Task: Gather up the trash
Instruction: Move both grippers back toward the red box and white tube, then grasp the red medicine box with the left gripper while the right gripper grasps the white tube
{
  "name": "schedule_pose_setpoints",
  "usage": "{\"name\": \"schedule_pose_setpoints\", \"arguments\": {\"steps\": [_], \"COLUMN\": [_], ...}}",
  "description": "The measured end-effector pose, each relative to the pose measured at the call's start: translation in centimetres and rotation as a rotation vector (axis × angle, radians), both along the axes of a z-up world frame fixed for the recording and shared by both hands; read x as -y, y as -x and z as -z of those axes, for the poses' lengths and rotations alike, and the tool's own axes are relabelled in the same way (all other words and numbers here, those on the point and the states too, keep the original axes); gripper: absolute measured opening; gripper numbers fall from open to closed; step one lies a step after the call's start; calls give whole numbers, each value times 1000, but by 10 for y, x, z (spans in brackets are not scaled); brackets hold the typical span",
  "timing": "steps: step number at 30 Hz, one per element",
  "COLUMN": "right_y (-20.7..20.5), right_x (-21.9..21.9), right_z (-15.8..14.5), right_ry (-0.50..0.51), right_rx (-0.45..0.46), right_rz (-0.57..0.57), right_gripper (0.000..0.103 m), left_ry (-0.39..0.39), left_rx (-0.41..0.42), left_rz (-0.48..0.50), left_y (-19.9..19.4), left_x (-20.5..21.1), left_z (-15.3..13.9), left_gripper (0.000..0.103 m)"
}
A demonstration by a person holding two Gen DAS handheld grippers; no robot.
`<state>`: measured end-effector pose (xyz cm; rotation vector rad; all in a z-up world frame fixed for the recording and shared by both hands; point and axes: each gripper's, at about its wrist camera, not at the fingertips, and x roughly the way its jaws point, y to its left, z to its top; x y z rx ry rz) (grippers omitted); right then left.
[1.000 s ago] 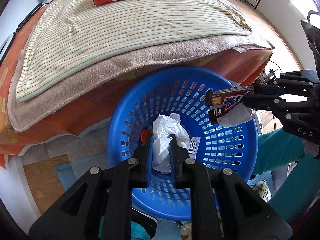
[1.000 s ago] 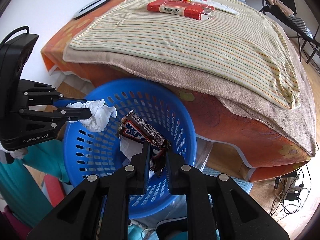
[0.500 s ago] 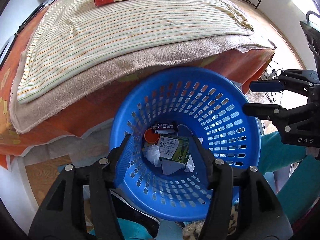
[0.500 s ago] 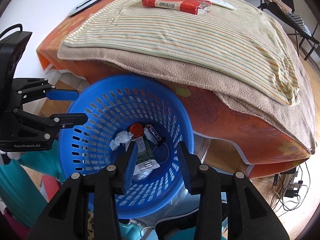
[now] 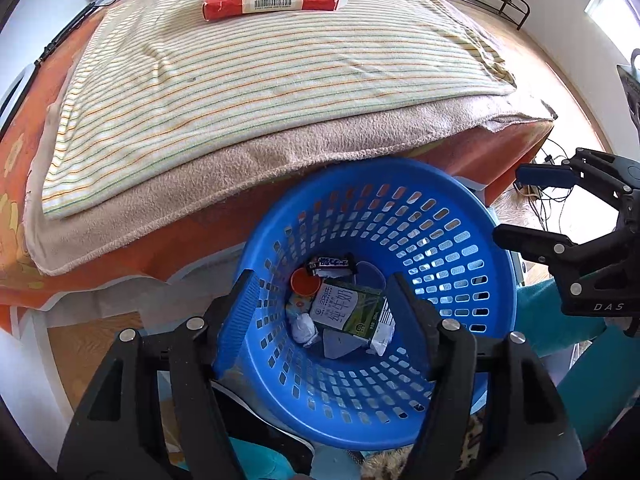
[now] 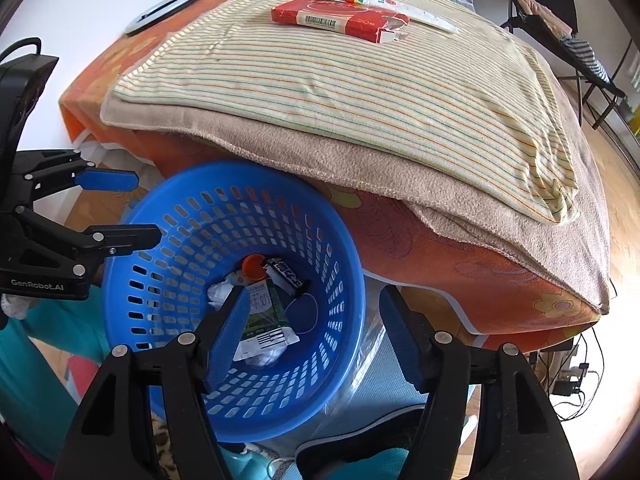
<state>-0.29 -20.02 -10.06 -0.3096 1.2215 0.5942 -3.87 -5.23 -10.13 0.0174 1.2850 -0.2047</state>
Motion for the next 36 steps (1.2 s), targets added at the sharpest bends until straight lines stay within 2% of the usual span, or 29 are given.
{"name": "schedule_pose_setpoints", "arguments": {"steps": [7,16,27,36], "right_y": [-19,-68,-180,-269], "right_x": [2,8,22,4], "right_z": [-20,-46,-69,-58], "right_ry": [-39,-151,-185,-234], "right_rx": [21,59,92,47], "right_rz": [18,43,111,112], "right_gripper": [70,70,70,70], "left_ry": [47,26,67,114], "left_rx": [38,113,181,162], "left_rz": [-43,-29,-44,-70], "left_y": [-30,-86,-190,-263], "left_x": [-14,-26,-53,-69], "left_z": [-23,-52,-76,-58], "left_gripper": [68,68,68,68]}}
